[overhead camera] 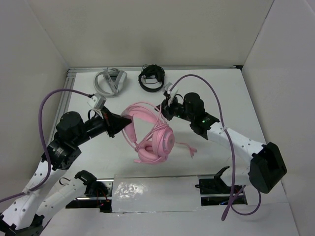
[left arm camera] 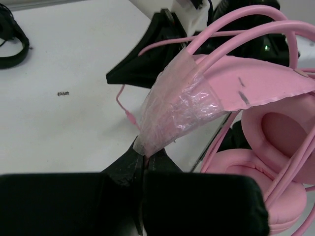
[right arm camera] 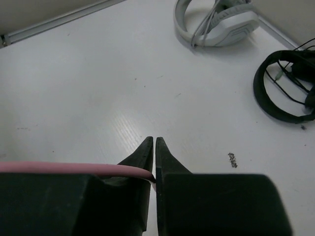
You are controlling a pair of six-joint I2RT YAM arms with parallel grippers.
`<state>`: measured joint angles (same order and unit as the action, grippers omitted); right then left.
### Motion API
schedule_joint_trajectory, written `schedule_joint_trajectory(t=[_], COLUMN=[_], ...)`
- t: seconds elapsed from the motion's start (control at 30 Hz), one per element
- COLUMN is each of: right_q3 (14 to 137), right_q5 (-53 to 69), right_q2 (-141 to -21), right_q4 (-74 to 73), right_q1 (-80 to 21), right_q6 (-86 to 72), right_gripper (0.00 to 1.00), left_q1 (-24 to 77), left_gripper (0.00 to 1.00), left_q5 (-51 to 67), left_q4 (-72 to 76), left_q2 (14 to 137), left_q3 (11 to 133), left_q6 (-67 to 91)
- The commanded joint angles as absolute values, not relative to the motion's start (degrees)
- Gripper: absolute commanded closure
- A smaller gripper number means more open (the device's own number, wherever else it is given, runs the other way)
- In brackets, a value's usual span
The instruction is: Wrap the headphones
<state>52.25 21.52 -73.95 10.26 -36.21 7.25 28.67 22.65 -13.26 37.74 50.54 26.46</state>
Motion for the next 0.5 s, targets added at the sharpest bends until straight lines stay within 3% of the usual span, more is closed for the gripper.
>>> schedule_joint_trajectory(t=[0.0,0.13,0.37,0.47], right_q3=[48.09,45.44,43.51,42.19], right_q5=[16.99,6.45,-3.33,-1.87], right_q2=[-70.85,-66.55,-63.37,-62.32], right_q4=[23.62,26.54,27.77,27.95], right_q1=[-35.77,-35.33,-33.05,-30.86], right_q6=[1.42,-2.45,-6.76,-10.00], right_gripper=[0.91,1.00,1.00,1.00], left_q1=[28.92,28.83,28.92,28.83], left_gripper=[1.00,1.00,1.00,1.00], left_q5=[19.17,15.91,16.79,15.82], left_q4=[-10.28,-12.13,-13.27,-14.06], left_q2=[37.09,36.39,34.81,34.02], left_q3=[55.28,56.07,56.51,56.60], left_q6=[31.02,31.90,32.17,33.22])
